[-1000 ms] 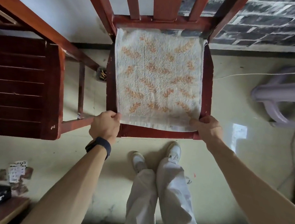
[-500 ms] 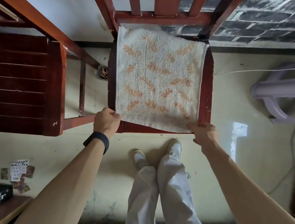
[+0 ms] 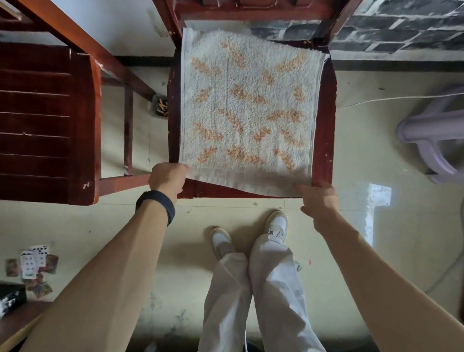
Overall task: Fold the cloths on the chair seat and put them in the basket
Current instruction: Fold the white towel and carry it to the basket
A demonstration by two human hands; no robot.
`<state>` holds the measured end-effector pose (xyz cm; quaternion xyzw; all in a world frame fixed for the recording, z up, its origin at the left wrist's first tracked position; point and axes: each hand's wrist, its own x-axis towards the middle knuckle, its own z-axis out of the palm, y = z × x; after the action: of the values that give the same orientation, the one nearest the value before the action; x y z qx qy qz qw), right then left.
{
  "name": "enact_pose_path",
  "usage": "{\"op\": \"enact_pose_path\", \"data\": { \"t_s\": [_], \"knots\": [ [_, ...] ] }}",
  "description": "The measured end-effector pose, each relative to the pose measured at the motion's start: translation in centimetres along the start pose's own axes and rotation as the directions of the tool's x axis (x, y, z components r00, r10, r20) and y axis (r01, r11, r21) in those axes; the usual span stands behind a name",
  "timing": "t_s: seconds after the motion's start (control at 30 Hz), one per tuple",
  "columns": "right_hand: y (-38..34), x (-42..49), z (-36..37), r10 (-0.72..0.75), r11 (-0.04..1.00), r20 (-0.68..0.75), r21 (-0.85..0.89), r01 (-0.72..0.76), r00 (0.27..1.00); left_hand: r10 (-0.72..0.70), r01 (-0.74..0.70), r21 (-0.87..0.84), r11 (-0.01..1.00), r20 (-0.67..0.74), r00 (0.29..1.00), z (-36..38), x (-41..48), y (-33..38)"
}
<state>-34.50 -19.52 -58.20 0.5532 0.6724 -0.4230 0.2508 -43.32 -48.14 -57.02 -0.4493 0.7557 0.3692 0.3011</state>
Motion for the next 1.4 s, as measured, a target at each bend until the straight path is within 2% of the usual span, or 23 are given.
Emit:
{"op": "enact_pose_path", "data": {
  "t_s": [0.13, 0.2, 0.27, 0.53, 0.63, 0.73, 0.83, 0.9, 0.93, 0.97, 1.03, 1.1, 1.17, 1.3, 1.33, 1.4],
  "knots": [
    [-1.1, -1.7, -2.7, 0.022, 0.923, 0.204, 0.372, -0.099, 0.979, -0.071, 0.120, -0.181, 0.976, 0.255, 0.964, -2.2, -1.5, 0.5],
    [-1.7, -2.5, -4.3, 0.008, 0.864, 0.231, 0.488, -0.123, 0.973, -0.050, 0.132, -0.252, 0.959, 0.306, 0.951, -3.4, -2.5, 0.7],
    [-2.2, -3.1, -5.5, 0.003, 0.842, 0.206, 0.528, -0.114, 0.979, -0.025, 0.135, -0.336, 0.932, 0.313, 0.950, -4.5, -3.9, 1.0],
    [-5.5, -7.6, -9.2, -0.080, 0.887, 0.112, 0.461, 0.020, 0.990, 0.019, 0.100, -0.500, 0.860, 0.227, 0.974, -8.0, -8.8, 2.8],
    [-6.1, -8.6, -10.1, -0.128, 0.910, 0.066, 0.405, 0.090, 0.990, 0.057, 0.085, -0.520, 0.850, 0.251, 0.966, -9.1, -10.2, 3.0],
    [-5.7, -8.9, -10.5, -0.197, 0.937, 0.045, 0.302, 0.174, 0.979, 0.072, 0.042, -0.386, 0.921, 0.276, 0.958, -9.5, -11.4, 3.0],
    [-4.8, -9.5, -11.1, -0.309, 0.944, 0.090, 0.155, 0.293, 0.947, 0.199, -0.145, -0.200, 0.969, 0.286, 0.937, -9.9, -12.0, 2.6],
    [-4.2, -10.1, -11.7, -0.462, 0.872, 0.105, -0.128, 0.473, 0.881, 0.332, -0.356, 0.016, 0.934, 0.330, 0.884, -10.6, -12.6, 2.6],
    [-3.9, -10.4, -12.0, -0.572, 0.770, 0.114, -0.267, 0.579, 0.813, 0.390, -0.461, 0.162, 0.872, 0.339, 0.856, -10.9, -12.9, 2.5],
    [-3.7, -10.8, -12.2, -0.686, 0.639, 0.114, -0.377, 0.670, 0.718, 0.455, -0.541, 0.281, 0.793, 0.317, 0.832, -11.2, -13.2, 2.4],
    [-3.4, -11.1, -12.7, -0.851, 0.402, 0.111, -0.492, 0.773, 0.513, 0.608, -0.642, 0.411, 0.647, 0.229, 0.760, -11.7, -13.9, 2.5],
    [-3.6, -11.0, -13.4, -0.913, 0.270, 0.111, -0.557, 0.785, 0.392, 0.716, -0.683, 0.497, 0.535, 0.162, 0.679, -12.2, -14.2, 2.6],
    [-4.1, -11.0, -14.2, -0.939, 0.193, 0.123, -0.584, 0.788, 0.321, 0.784, -0.700, 0.573, 0.427, 0.152, 0.602, -12.7, -14.2, 2.8],
    [-4.9, -11.6, -15.8, -0.971, 0.091, 0.124, -0.596, 0.798, 0.204, 0.899, -0.710, 0.682, 0.177, 0.181, 0.398, -13.8, -14.8, 3.1],
    [-5.2, -11.8, -16.2, -0.976, 0.087, 0.113, -0.583, 0.808, 0.187, 0.911, -0.699, 0.701, 0.142, 0.183, 0.369, -14.1, -15.1, 3.2],
    [-5.6, -12.1, -16.8, -0.983, 0.082, 0.095, -0.542, 0.836, 0.157, 0.919, -0.683, 0.718, 0.131, 0.170, 0.355, -14.6, -15.7, 3.5]
  ]
}}
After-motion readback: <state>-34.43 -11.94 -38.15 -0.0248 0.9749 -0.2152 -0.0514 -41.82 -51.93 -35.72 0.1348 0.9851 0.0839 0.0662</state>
